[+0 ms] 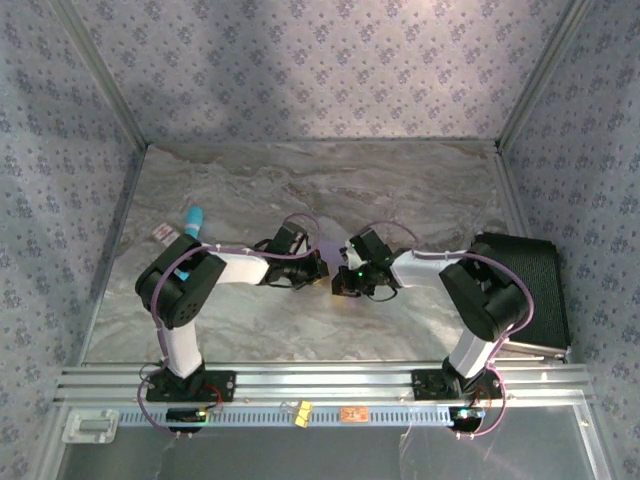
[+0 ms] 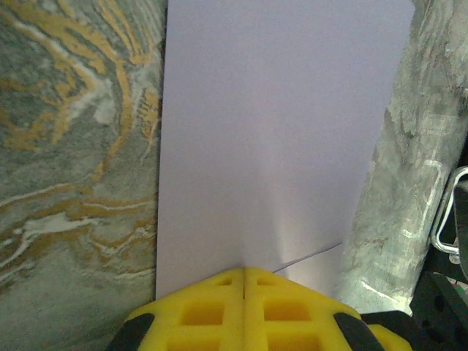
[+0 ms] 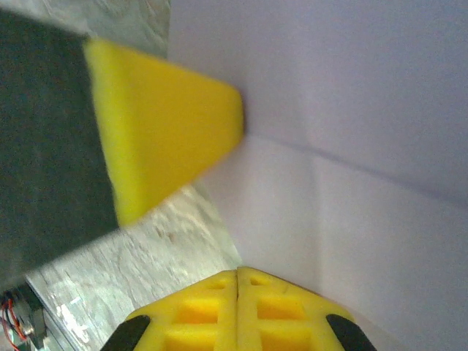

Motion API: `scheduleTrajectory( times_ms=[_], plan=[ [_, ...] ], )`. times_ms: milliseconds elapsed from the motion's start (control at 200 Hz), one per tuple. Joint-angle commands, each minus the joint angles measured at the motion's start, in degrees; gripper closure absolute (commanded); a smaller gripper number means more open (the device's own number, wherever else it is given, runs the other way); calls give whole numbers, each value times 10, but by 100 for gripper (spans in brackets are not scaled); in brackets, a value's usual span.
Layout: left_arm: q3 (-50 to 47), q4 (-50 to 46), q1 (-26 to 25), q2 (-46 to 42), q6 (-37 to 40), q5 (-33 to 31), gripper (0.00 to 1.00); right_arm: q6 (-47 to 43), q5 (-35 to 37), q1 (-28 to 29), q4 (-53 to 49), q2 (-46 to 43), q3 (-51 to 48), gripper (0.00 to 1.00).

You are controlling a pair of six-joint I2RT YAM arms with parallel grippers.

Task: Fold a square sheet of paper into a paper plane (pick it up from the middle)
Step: Third fold the triangle at the center of the table.

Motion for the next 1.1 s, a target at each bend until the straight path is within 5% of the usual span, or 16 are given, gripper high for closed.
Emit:
scheduleTrajectory(
  times_ms=[0,385,675,835,1094],
  plan=[
    [-15,-44,1,20,8,-21,95,-13,-10,-4,-36,-28,-39,96],
    [-30,-32,1,13,-7,-25,95,-7,-41,-50,-32,-145,-143,93],
    [-72,15,-55,-35,-93,-110,93,0,103,-70,-80,-237,-130,73],
    [-92,35,-85,-86,-125,-165,85,14,124,-69,-56,-220,-111,59],
    [-97,-34,-49,-165,-70,-155,65,28,79,-63,6,-170,-86,60]
  ],
)
